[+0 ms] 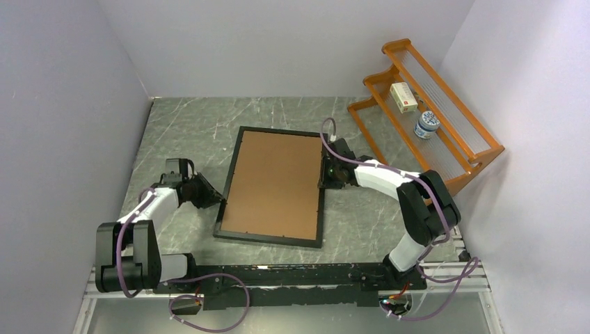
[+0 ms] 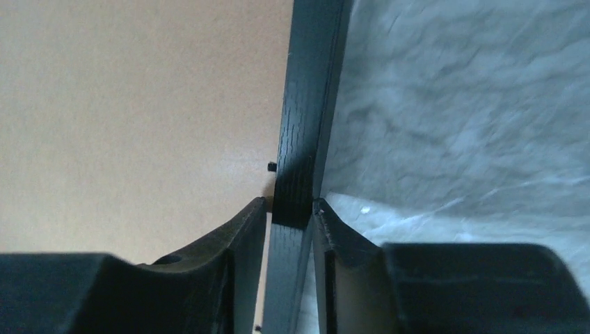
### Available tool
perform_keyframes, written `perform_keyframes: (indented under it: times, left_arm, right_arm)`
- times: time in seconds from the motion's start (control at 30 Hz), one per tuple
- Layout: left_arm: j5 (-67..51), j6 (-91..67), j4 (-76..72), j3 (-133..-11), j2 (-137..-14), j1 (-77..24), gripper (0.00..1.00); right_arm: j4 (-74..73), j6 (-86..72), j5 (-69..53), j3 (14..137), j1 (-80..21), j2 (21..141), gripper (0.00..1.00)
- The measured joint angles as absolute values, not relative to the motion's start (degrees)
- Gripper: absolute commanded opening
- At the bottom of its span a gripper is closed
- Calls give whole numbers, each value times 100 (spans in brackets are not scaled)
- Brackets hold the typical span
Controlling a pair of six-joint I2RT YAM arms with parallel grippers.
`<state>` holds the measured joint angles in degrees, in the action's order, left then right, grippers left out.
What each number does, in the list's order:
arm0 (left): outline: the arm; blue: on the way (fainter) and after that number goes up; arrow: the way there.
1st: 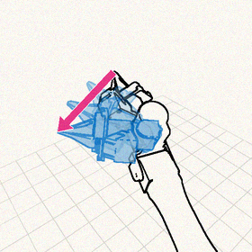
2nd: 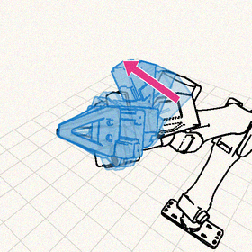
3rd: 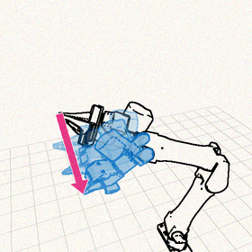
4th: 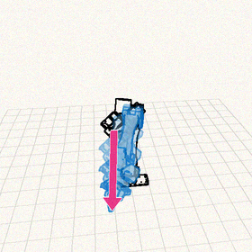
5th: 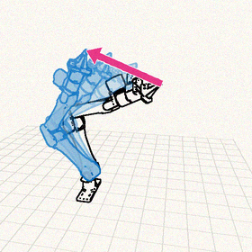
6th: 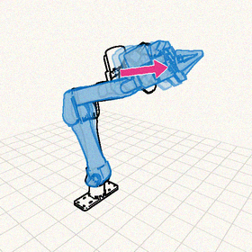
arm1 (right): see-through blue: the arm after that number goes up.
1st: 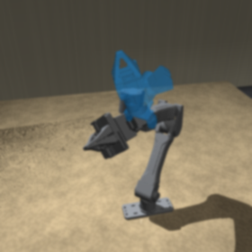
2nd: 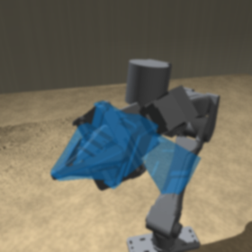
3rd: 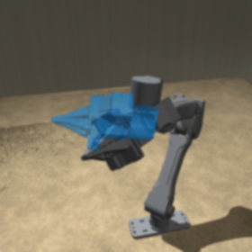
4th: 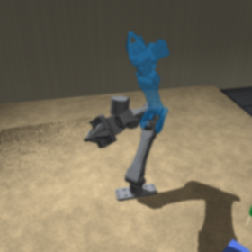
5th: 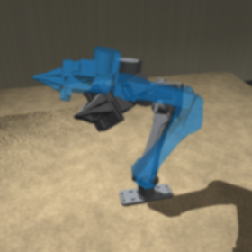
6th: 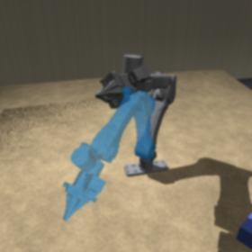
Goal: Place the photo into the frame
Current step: Adjust the photo frame at the center of the board.
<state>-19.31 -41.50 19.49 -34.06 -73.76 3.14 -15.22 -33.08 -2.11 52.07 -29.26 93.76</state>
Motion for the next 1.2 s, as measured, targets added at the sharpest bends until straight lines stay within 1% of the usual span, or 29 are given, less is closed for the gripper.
perform_keyframes:
  times: [0.07, 0.1, 0.2, 0.3, 0.43, 0.57, 0.7, 0.8, 0.87, 1.03, 1.2]
  left_arm:
    - [-2180, -4156, 1929, -3245, -7271, 311, 26]
    - [-2346, -4169, 1911, -3159, -7229, 296, 26]
    - [-2808, -4239, 1905, -2941, -7157, 158, 26]
    - [-3159, -4342, 1844, -2757, -7074, 82, 27]
    - [-3382, -4429, 1656, -2615, -6989, -106, 31]
    - [-3767, -4482, 1337, -2556, -6991, -473, 32]
    - [-3911, -4521, 1181, -2547, -6991, -633, 29]
    - [-3481, -4552, 1496, -2547, -6796, -635, 29]
    - [-3022, -4604, 1865, -2550, -6449, -635, 33]
    - [-1787, -4893, 2700, -2617, -5443, -635, 39]
    - [-845, -5245, 3374, -2628, -5037, -635, 46]
  right_arm:
    - [-1710, -3199, 23, 5494, -2906, 9548, 48]
    - [-1802, -3194, 167, 5616, -2910, 9625, 51]
    - [-2108, -3253, 674, 5972, -2930, 9789, 55]
    - [-2355, -3369, 1007, 6184, -2961, 9767, 56]
    - [-2617, -3472, 1341, 6532, -3260, 9738, 56]
    - [-2930, -3564, 1614, 7210, -3997, 9815, 56]
    - [-3004, -3708, 1623, 7946, -4657, 10241, 54]
    - [-3100, -3802, 1594, 8423, -5019, 10744, 54]
    - [-3227, -3863, 1590, 8772, -5249, 11144, 56]
    - [-3557, -3959, 1621, 9601, -5732, 11987, 67]
    - [-3968, -3905, 1907, 10696, -6195, 12744, 68]
